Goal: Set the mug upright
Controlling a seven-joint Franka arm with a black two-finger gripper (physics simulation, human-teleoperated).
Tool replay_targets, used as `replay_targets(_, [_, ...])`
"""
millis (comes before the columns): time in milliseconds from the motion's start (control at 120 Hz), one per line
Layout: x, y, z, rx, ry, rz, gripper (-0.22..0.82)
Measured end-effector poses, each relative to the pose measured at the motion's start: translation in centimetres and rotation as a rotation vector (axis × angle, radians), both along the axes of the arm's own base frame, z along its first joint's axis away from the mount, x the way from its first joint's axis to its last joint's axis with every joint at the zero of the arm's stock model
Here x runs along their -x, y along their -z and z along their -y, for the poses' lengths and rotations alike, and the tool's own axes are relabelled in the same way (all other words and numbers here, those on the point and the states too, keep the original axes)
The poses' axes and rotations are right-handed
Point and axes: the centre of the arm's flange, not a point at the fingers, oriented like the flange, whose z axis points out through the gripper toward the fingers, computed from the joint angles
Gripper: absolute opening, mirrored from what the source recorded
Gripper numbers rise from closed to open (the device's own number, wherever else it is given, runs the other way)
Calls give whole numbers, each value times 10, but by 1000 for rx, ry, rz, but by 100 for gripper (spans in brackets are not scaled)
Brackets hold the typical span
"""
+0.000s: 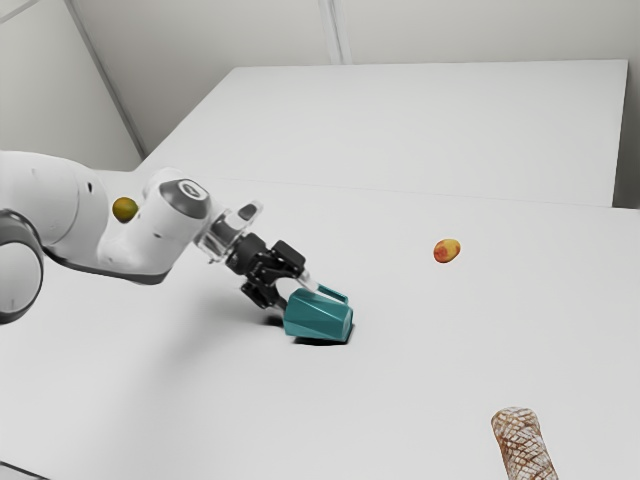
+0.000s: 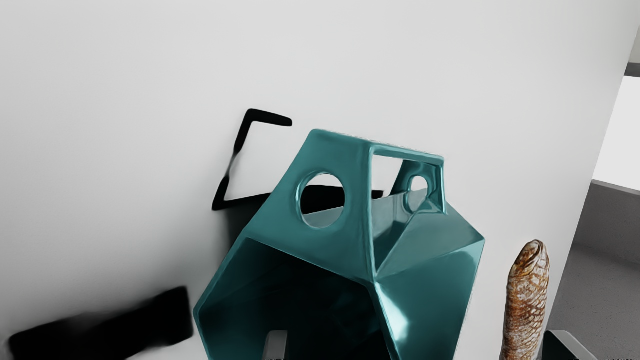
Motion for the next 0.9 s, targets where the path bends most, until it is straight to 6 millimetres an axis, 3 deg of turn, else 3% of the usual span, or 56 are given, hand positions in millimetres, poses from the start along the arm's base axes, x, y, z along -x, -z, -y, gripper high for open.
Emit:
replay_targets(233, [-2,0,13,-4,13,15,28])
replay_targets(633, [-6,-14,32,-5,18,46,11])
replay_targets(900, [-7,-24,43,-11,27,54,-11])
